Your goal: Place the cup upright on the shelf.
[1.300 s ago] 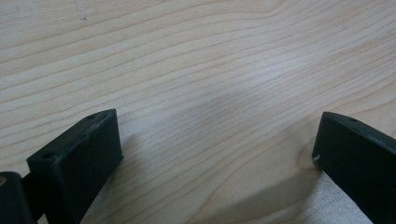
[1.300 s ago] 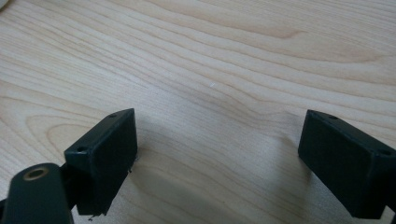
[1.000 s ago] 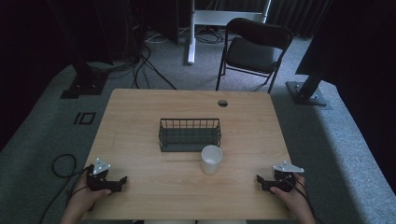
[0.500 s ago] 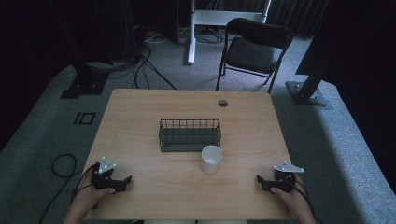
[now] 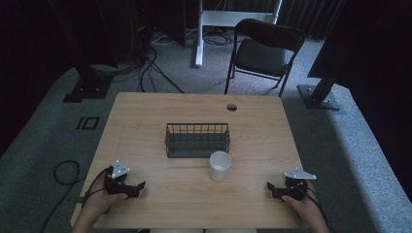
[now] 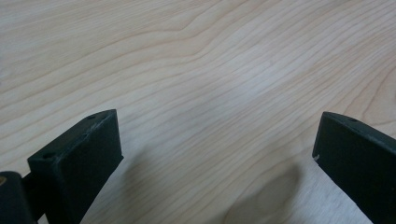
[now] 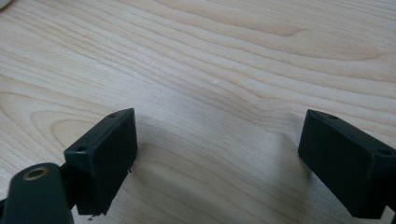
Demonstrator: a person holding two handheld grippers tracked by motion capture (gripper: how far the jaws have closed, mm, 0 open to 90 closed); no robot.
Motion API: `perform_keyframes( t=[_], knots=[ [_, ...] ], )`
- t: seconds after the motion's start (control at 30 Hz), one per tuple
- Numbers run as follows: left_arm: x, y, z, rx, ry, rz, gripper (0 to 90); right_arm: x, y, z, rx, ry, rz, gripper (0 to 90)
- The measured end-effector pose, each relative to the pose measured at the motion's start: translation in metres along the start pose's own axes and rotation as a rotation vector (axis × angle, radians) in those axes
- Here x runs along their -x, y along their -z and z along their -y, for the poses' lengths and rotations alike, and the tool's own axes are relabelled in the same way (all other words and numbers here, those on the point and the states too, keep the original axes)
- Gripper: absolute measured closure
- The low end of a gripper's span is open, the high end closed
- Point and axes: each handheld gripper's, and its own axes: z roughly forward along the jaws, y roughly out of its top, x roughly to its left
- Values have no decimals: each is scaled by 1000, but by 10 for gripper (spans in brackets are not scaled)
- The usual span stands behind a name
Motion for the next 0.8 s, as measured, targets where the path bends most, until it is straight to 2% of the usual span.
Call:
perform_keyframes(
  t=[0.27,0.47,0.8],
  knots=[
    [13,-9,-12,9,-24,37,16,0,0,0,0,0,0,113],
    [25,-16,-24,19,-62,65,16,0,0,0,0,0,0,113],
    [42,-27,-40,32,-98,99,17,0,0,0,0,0,0,113]
  ],
)
